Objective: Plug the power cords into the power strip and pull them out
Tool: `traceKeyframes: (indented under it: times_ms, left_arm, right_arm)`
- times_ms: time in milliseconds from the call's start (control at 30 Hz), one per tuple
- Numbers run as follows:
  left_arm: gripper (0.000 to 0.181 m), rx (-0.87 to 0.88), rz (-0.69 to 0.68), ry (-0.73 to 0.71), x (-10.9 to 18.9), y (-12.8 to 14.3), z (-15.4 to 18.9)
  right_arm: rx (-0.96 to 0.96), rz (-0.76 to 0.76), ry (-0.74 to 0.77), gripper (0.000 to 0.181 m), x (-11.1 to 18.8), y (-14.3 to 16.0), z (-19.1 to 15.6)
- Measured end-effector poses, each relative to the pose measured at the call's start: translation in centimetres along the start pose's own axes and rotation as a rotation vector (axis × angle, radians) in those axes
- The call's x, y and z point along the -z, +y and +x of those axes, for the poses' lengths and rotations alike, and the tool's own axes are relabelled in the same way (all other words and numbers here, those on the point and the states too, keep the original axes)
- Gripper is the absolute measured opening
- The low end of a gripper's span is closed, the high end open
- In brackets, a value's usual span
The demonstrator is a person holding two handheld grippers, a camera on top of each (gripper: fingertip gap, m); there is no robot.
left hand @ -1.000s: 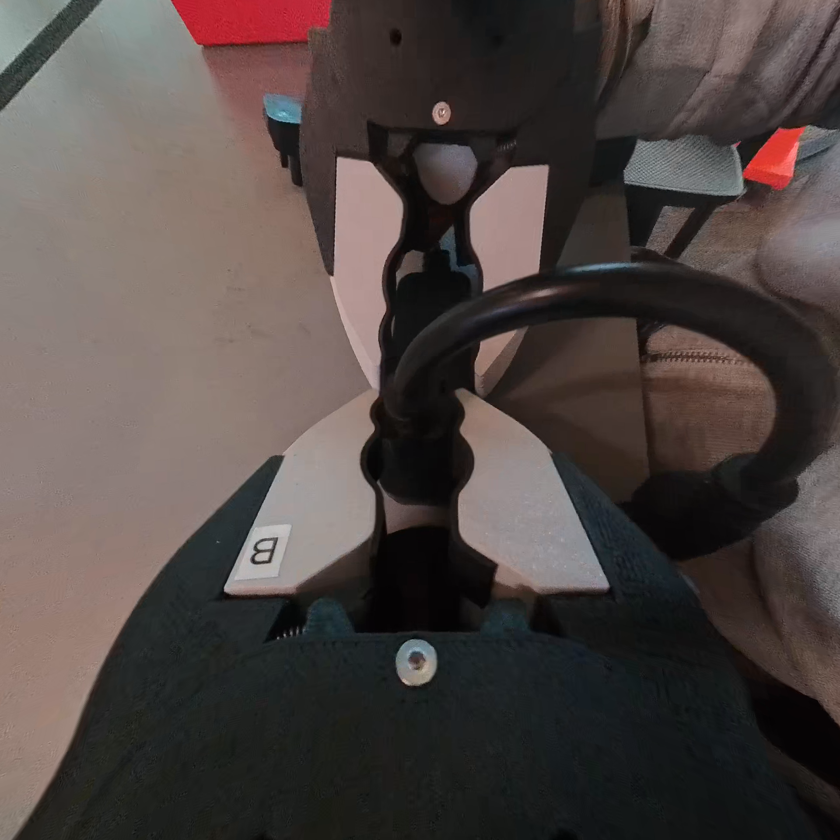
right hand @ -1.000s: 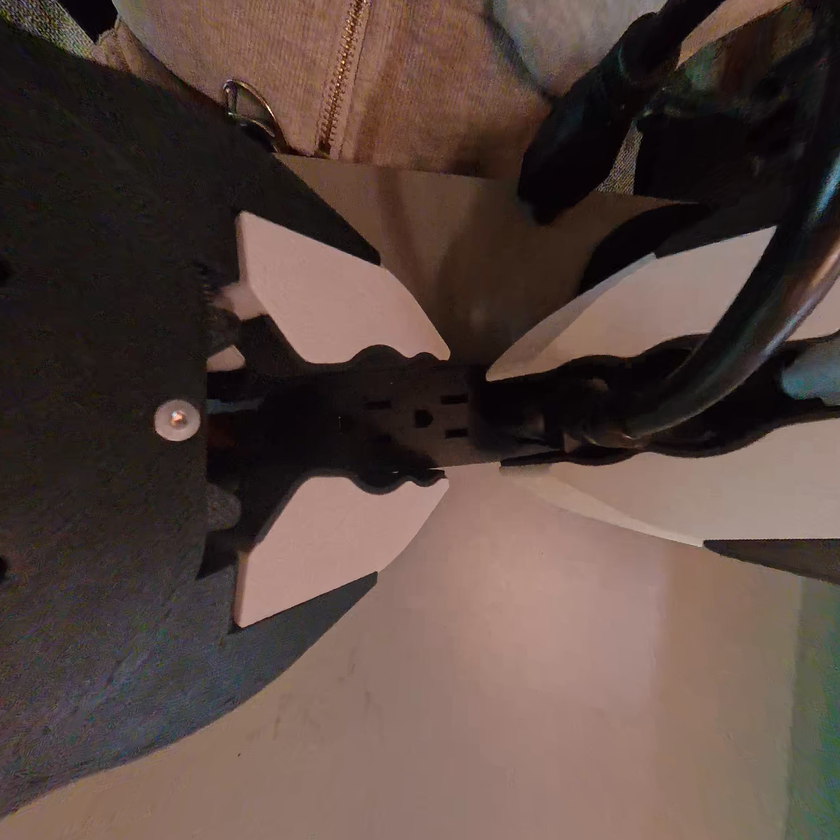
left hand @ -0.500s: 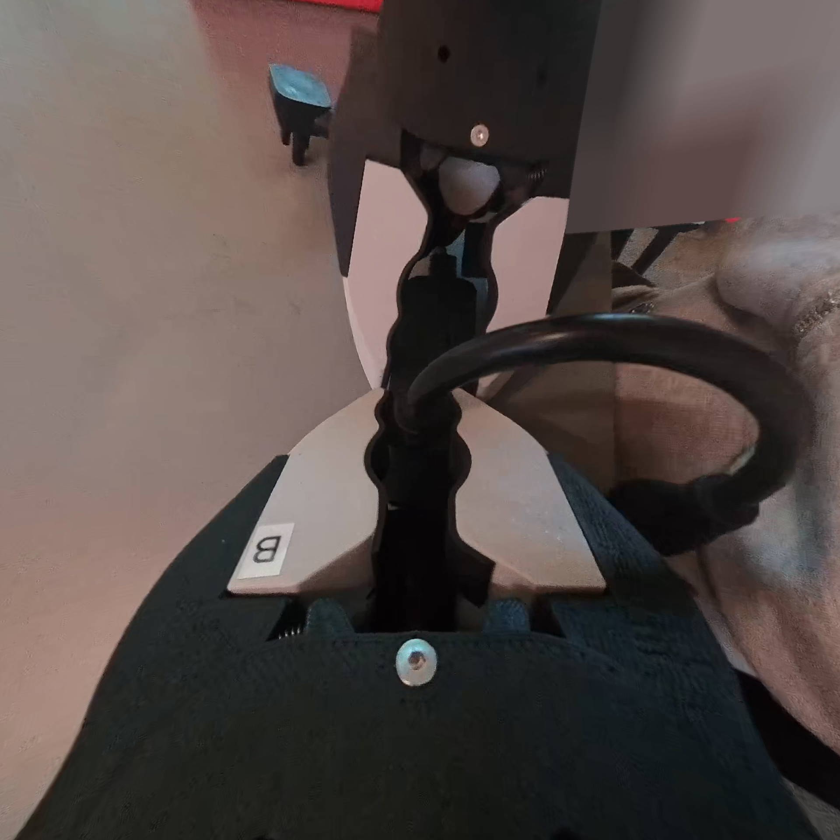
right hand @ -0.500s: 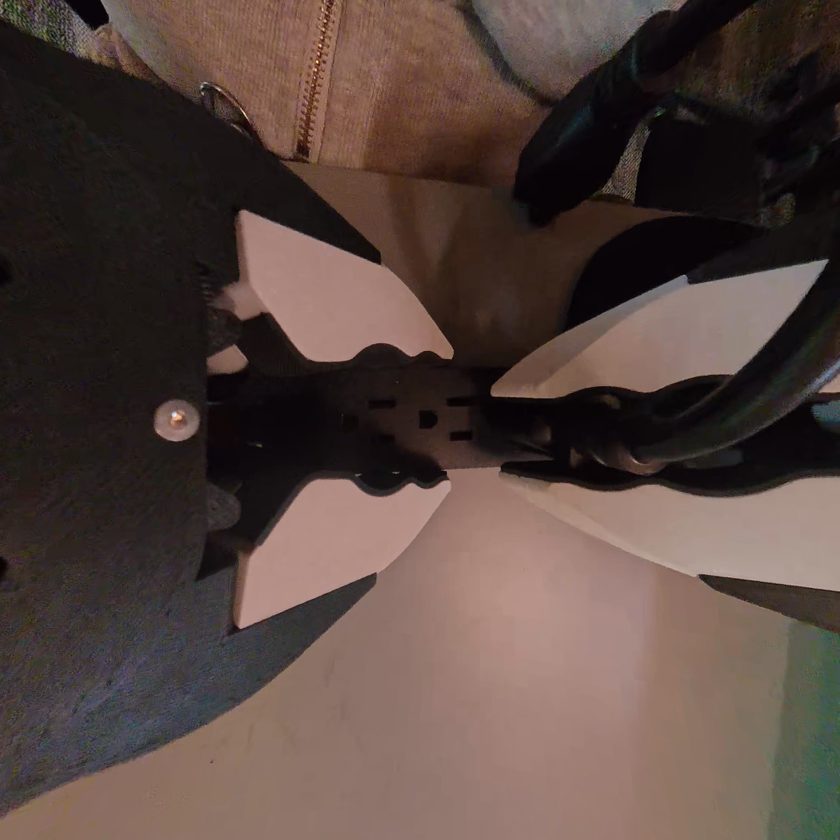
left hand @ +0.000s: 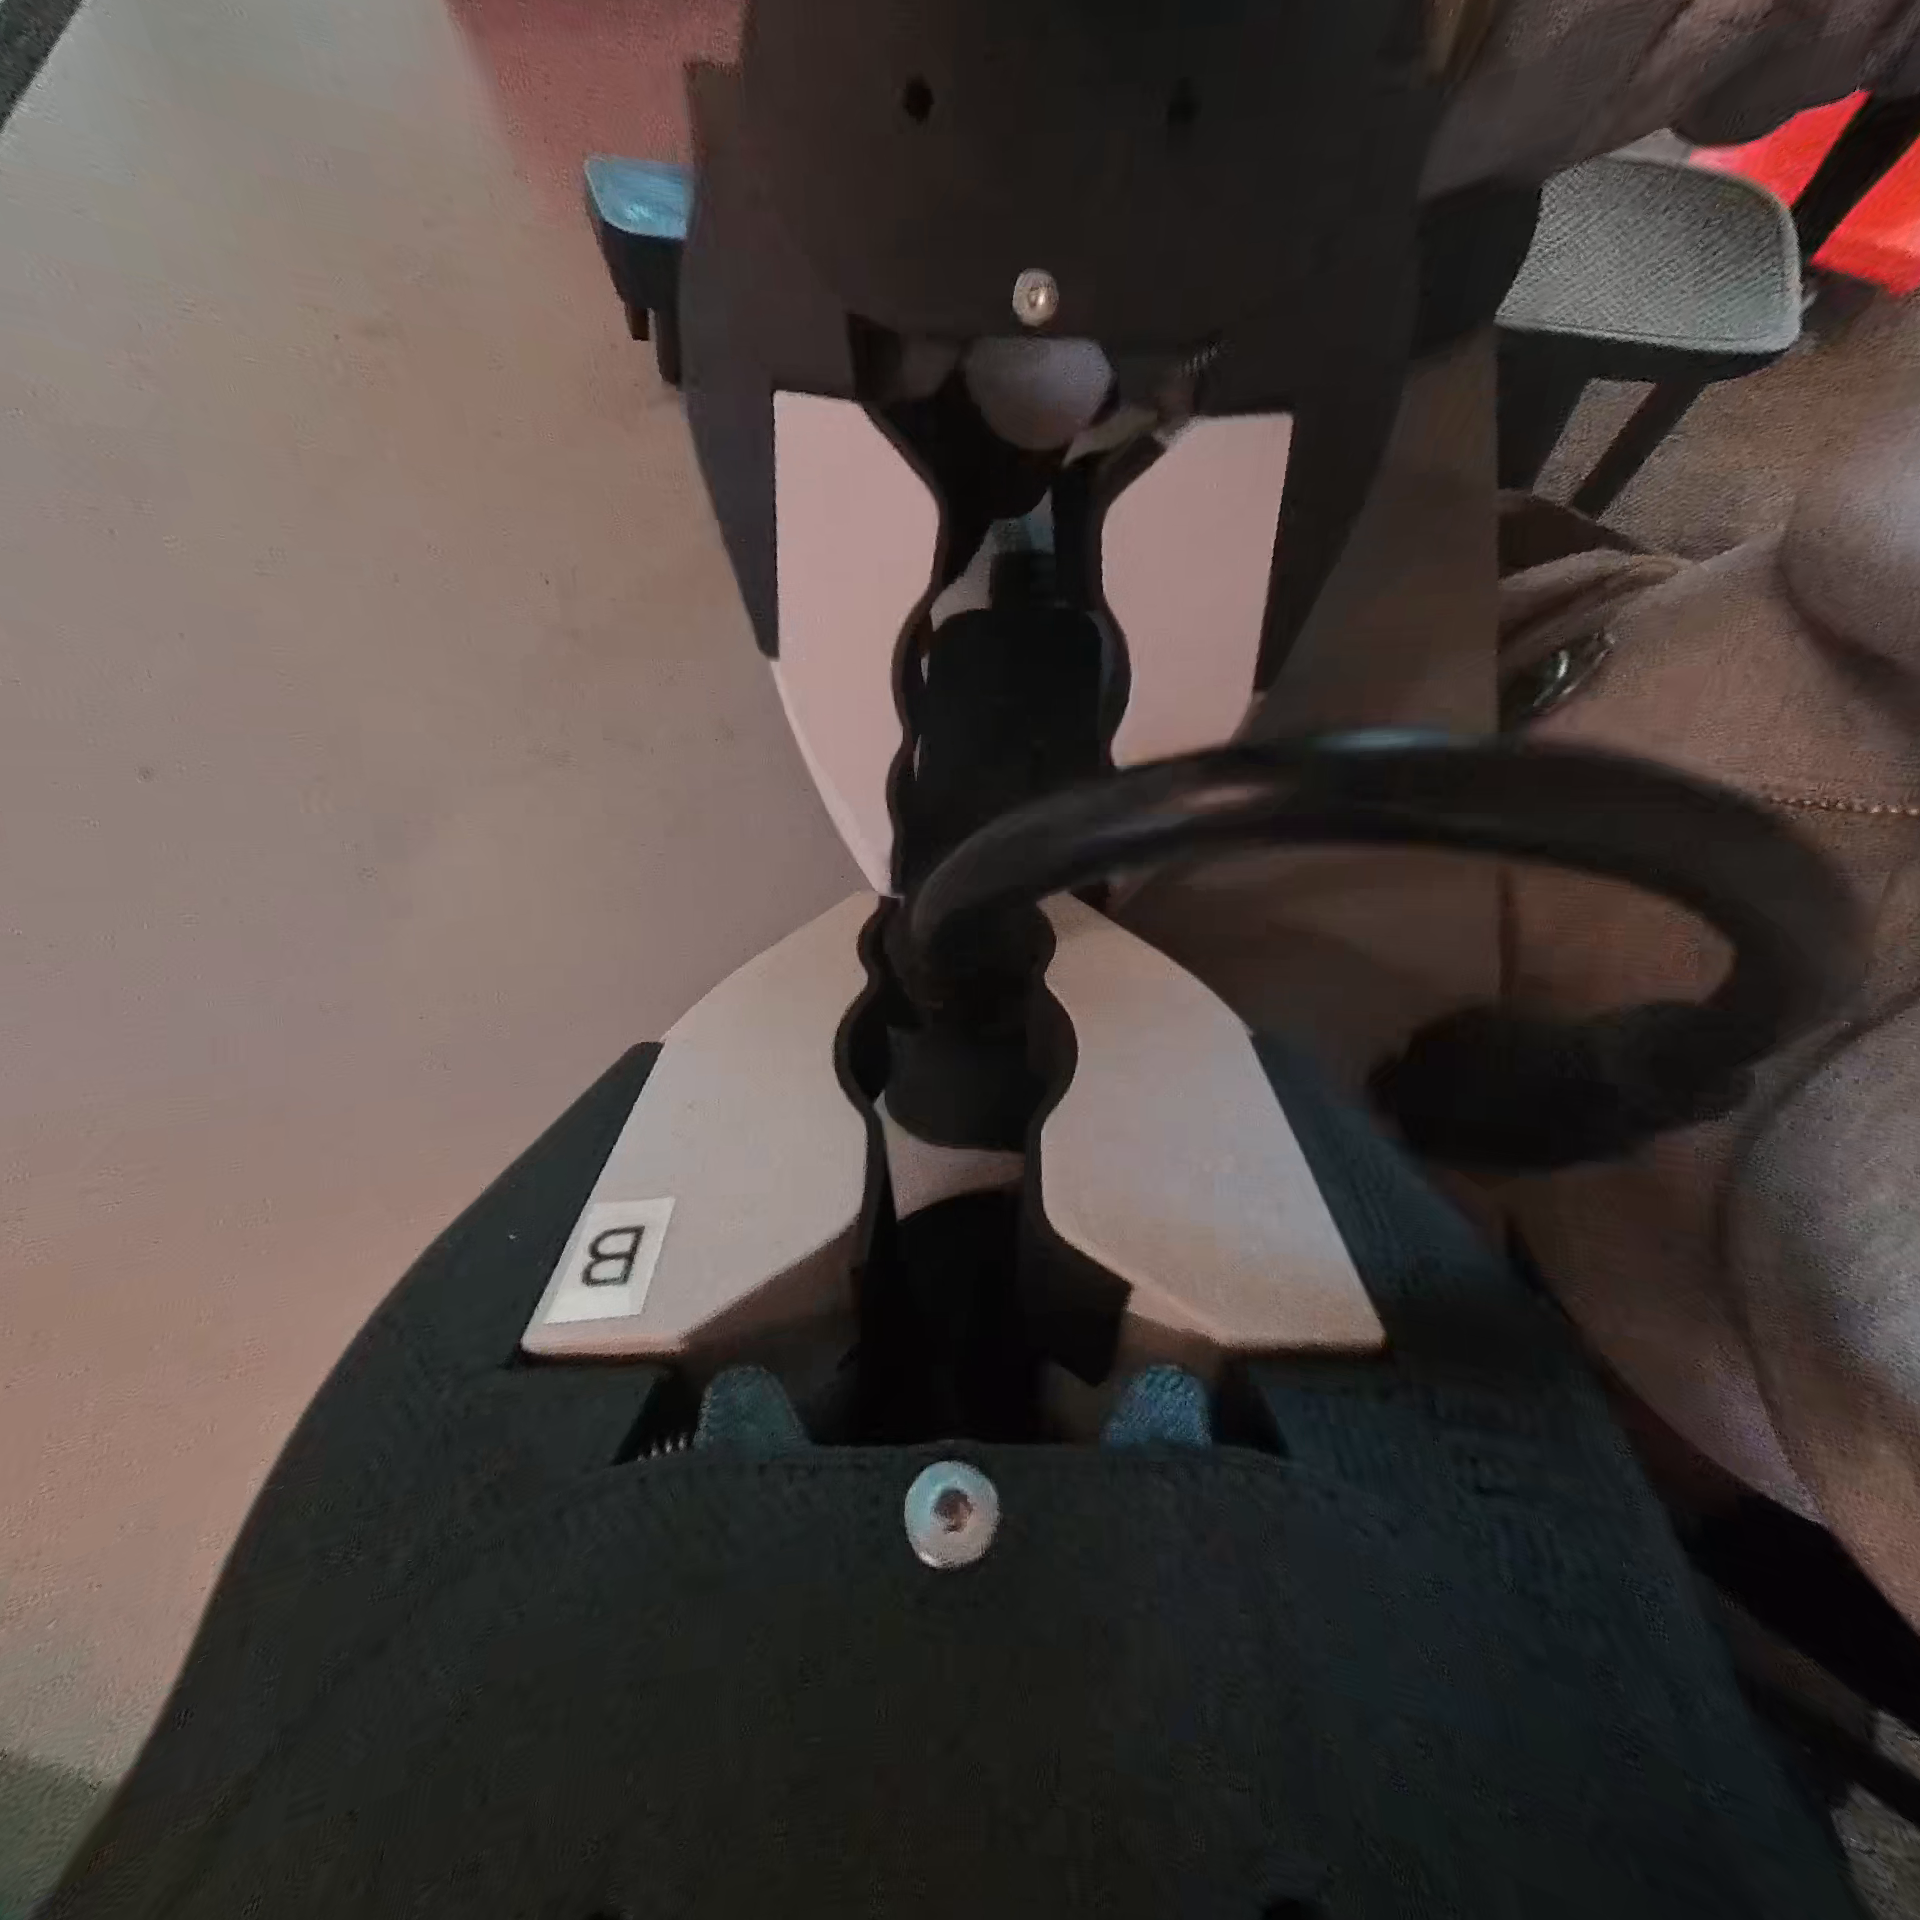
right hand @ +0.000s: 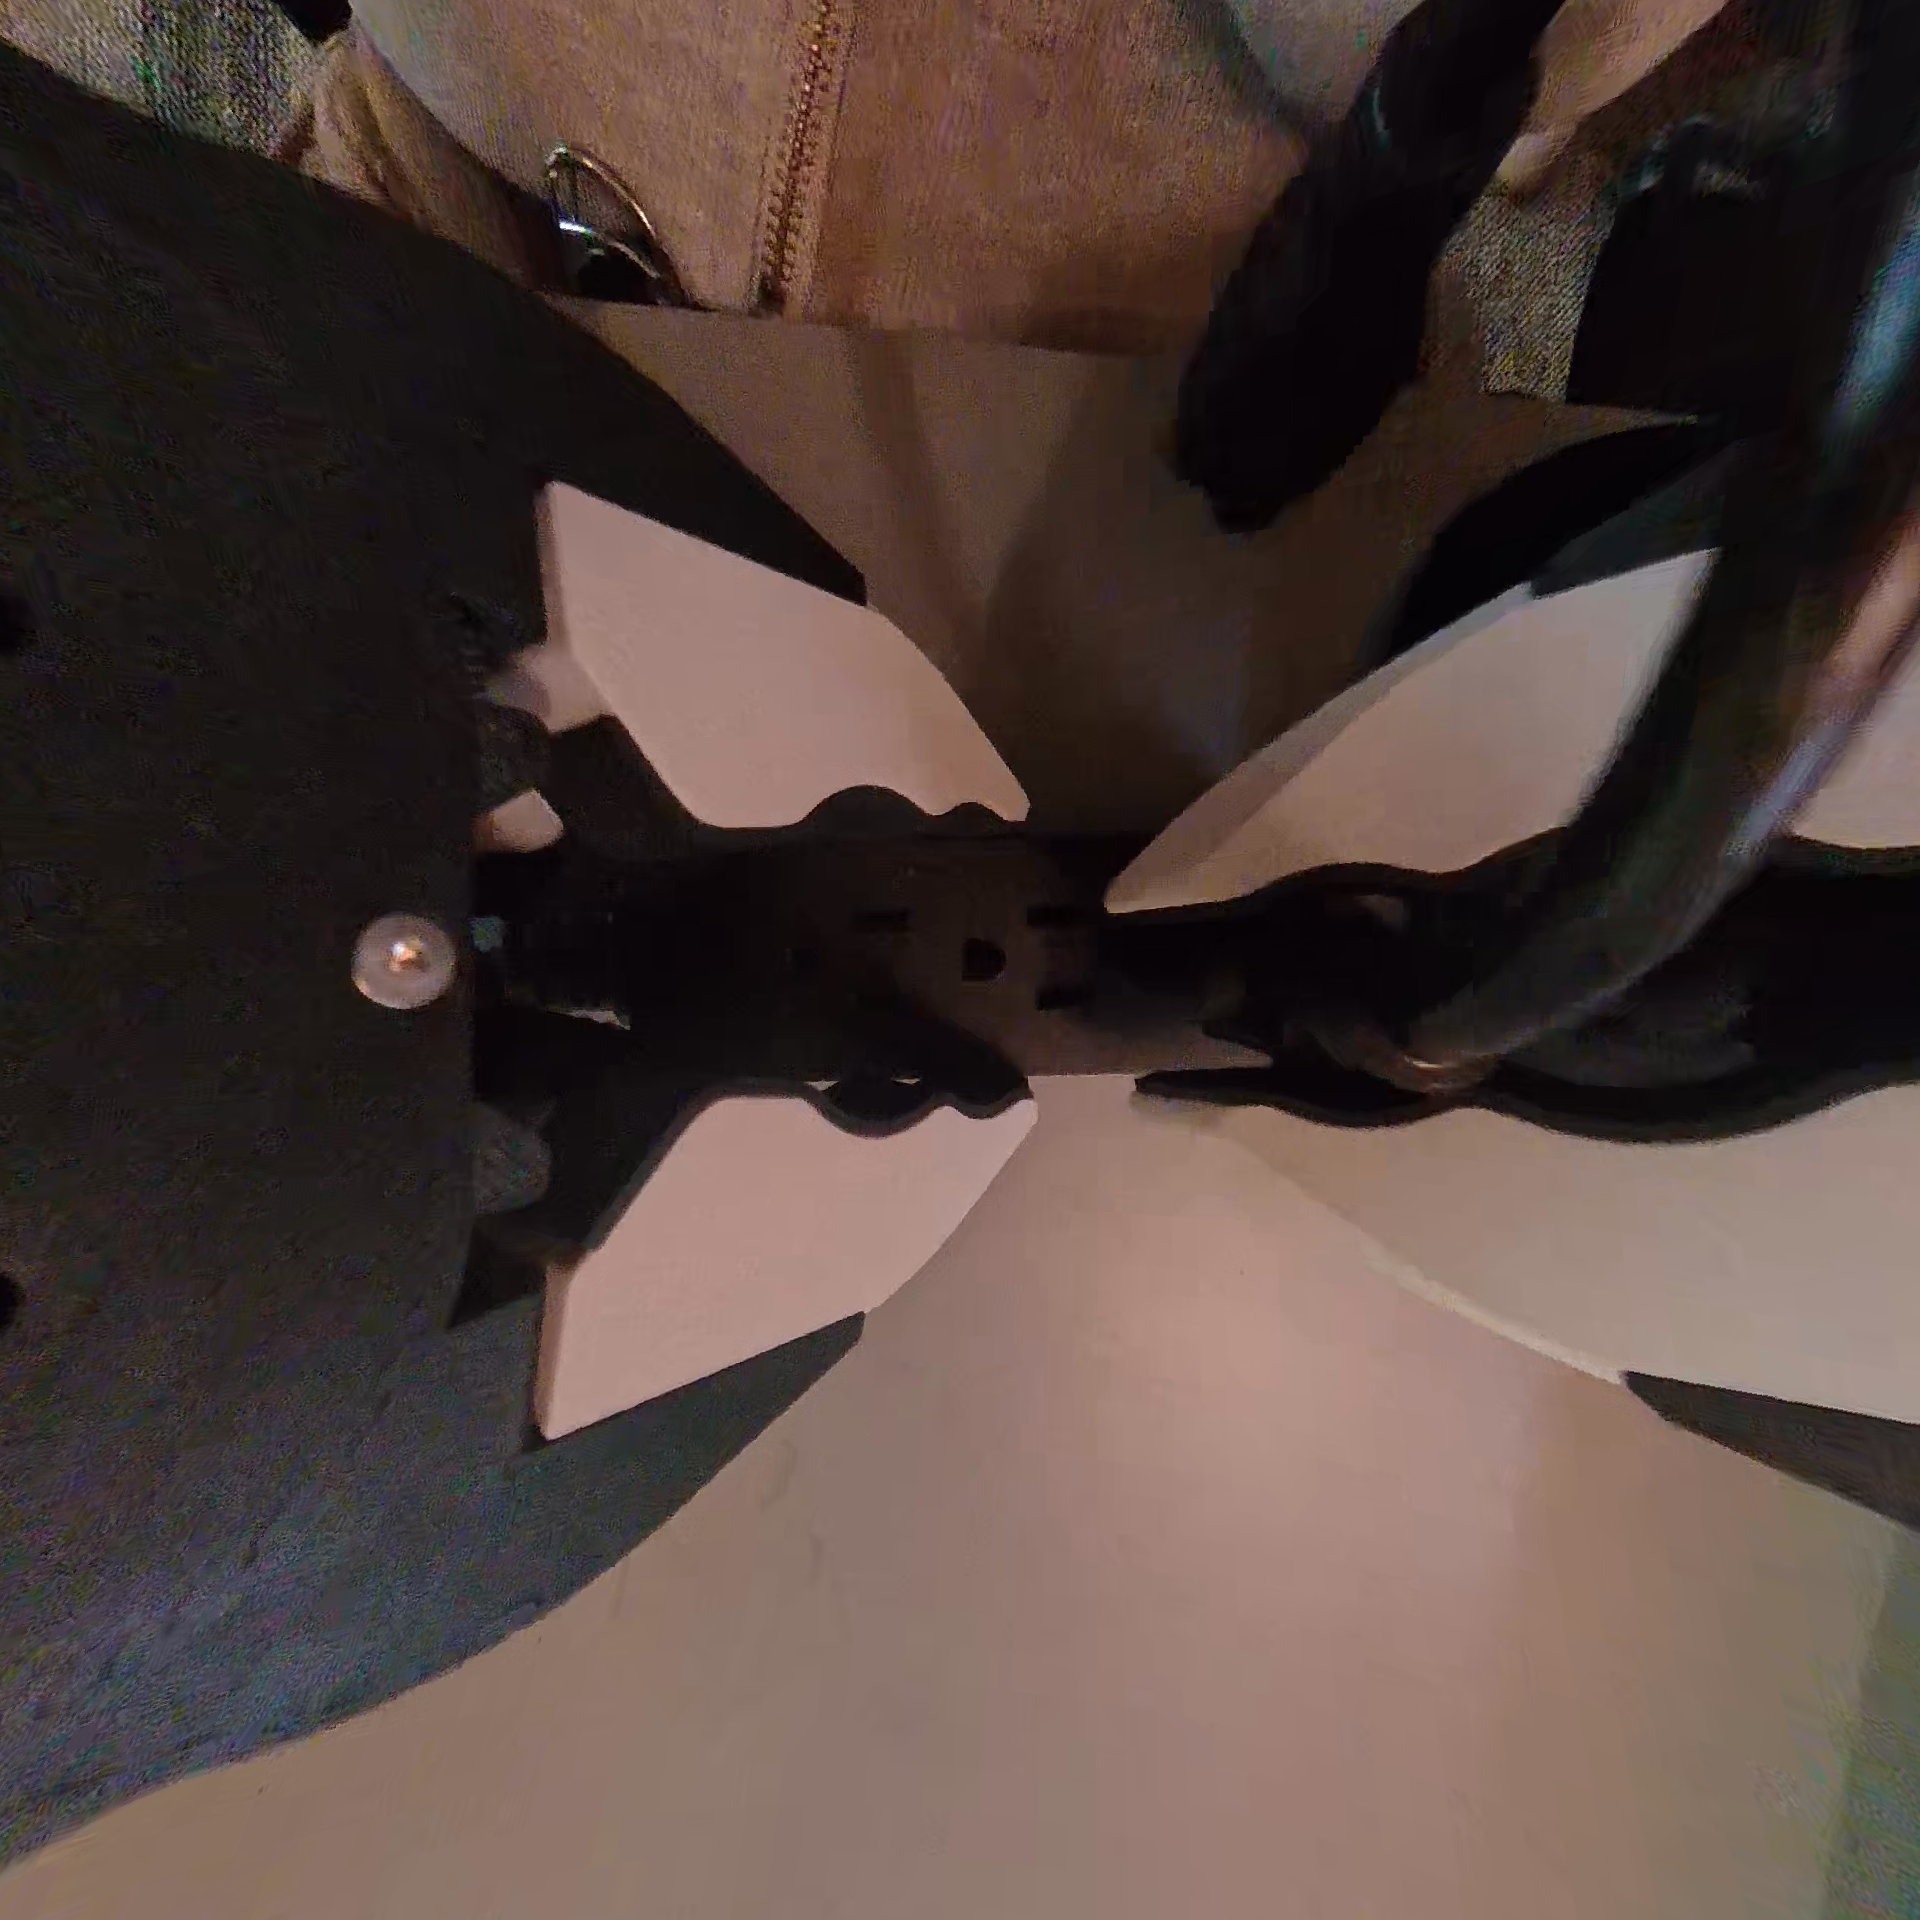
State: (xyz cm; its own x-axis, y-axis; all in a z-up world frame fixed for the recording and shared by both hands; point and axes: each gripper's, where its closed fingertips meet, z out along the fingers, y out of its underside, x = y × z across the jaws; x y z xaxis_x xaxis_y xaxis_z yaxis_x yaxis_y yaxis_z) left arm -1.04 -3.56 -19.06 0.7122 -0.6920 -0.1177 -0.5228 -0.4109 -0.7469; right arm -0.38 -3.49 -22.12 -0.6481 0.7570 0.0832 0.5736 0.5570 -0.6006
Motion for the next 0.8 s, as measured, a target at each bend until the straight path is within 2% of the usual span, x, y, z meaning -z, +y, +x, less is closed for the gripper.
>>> traceKeyframes:
  times_ms: [100,200,233,333,433,500,633,733,800]
  left_arm:
    - [0.022,0.118,0.103,0.068,0.6,0.4,-0.4]
    - [0.021,-0.036,-0.014,-0.041,0.1,0.2,0.2]
    - [0.021,-0.057,-0.025,-0.036,0.2,0.3,0.3]
    - [0.022,0.063,0.085,0.042,0.8,0.6,-0.3]
    - [0.021,-0.059,-0.023,-0.066,-0.4,-0.1,-0.2]
    - [0.021,-0.117,-0.085,-0.054,-0.6,-0.4,-0.1]
    - [0.022,0.029,0.041,0.038,0.3,0.3,-0.4]
    - [0.021,-0.086,-0.072,-0.062,-0.3,-0.1,-0.4]
    - [0.021,-0.075,-0.066,-0.035,-0.2,0.1,-0.6]
  right_arm:
    - [-0.014,0.034,-0.018,0.047,-0.4,-0.5,-0.1]
    - [0.039,-0.007,-0.001,0.046,-0.3,-0.2,-0.1]
    - [0.041,-0.007,0.003,0.046,-0.3,-0.2,-0.2]
    - [0.002,0.022,-0.012,0.047,-0.5,-0.6,-0.2]
    - [0.056,-0.042,0.012,0.046,0.0,0.3,0.2]
    - [0.064,-0.063,0.011,0.046,0.2,0.7,0.2]
    - [0.013,0.01,-0.03,0.047,-0.2,-0.1,-0.3]
    - [0.074,-0.049,-0.014,0.047,-0.1,0.3,0.2]
    - [0.056,-0.039,-0.013,0.047,-0.1,0.3,0.3]
